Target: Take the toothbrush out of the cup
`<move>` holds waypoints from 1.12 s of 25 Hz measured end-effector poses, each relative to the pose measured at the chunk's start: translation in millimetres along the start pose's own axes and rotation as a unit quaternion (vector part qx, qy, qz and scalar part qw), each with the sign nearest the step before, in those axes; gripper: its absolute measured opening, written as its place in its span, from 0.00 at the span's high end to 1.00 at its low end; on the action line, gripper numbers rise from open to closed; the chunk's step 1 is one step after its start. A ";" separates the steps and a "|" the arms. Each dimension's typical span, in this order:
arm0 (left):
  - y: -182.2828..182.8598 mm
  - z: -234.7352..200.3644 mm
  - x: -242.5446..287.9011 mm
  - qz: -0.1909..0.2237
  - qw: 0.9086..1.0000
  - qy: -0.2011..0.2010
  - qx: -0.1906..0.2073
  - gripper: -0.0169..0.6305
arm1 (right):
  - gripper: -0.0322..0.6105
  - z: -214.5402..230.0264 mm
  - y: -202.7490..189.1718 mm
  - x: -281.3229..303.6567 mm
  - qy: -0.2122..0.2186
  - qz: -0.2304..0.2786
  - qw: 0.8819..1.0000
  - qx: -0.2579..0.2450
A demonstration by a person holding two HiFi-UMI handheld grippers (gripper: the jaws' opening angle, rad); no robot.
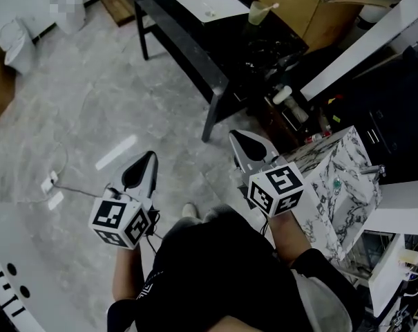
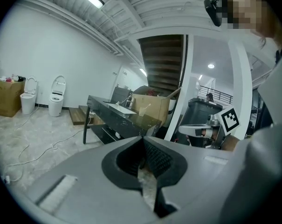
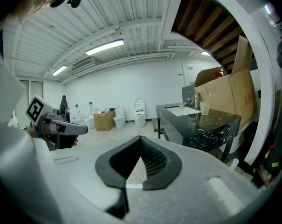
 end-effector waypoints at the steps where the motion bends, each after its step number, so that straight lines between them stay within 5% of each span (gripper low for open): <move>1: 1.1 -3.9 2.0 -0.001 1.000 -0.001 0.002 0.95 | 0.95 -0.7 0.8 3.6 -0.001 0.001 1.000 0.000; 10: 9.1 -17.4 40.4 -0.003 1.000 -0.013 0.006 0.95 | 0.95 18.2 10.4 32.4 0.009 0.014 1.000 0.000; 28: 59.2 -56.1 194.0 0.003 1.000 -0.001 0.019 0.95 | 0.91 142.4 62.8 141.4 0.029 0.048 0.998 -0.008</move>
Point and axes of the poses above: the fingertips, and each gripper's own axes: x forward along the fingers, z to its right, y out of its top, the point moved 7 cm from there along -x, backward along the fingers, and after that the axes turned 8 degrees about z, right-handed, at the moved point
